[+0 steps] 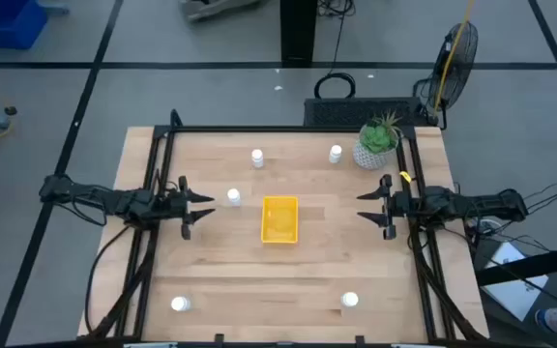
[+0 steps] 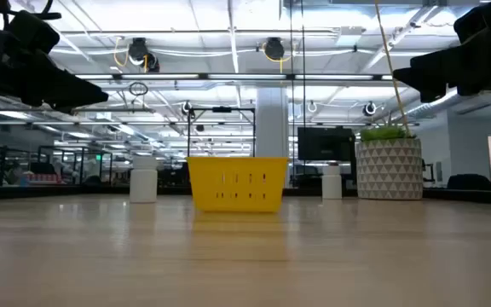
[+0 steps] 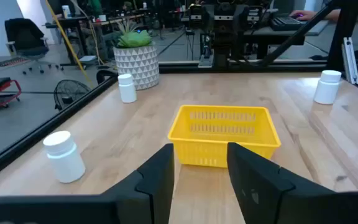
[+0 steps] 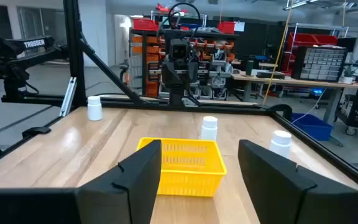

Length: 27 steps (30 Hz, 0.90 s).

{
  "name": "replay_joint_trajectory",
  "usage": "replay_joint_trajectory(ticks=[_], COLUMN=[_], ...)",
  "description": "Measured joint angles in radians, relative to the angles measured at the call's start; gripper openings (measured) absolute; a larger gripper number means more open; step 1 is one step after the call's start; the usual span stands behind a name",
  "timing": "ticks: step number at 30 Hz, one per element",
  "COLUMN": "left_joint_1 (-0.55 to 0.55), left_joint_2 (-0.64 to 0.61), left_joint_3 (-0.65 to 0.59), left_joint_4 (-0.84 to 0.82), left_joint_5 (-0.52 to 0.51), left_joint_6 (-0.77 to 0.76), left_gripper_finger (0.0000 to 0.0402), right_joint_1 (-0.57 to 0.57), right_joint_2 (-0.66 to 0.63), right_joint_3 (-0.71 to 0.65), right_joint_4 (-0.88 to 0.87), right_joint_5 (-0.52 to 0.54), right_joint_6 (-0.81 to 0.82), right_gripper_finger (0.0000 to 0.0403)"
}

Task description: Pick and place pill bottles into a basket

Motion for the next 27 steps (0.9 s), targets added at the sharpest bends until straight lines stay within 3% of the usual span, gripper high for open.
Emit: replay_joint_trajectory(ticks=[22, 27], left_joint_1=[0.000, 0.000], left_joint_2=[0.000, 0.000], left_joint_3=[0.000, 0.000], left_joint_4=[-0.008, -0.008], left_joint_5=[0.000, 0.000], left_joint_6=[0.001, 0.001], left_gripper_finger=[0.0152, 0.0152], right_joint_1=[0.000, 0.000], right_joint_2=[0.010, 0.052], right_joint_3=[-0.003, -0.006], right_joint_4=[0.024, 0.107], right_joint_5=[-0.001, 0.094], right_joint_6=[0.038, 0.037], right_gripper_finger=[0.0208, 0.0216])
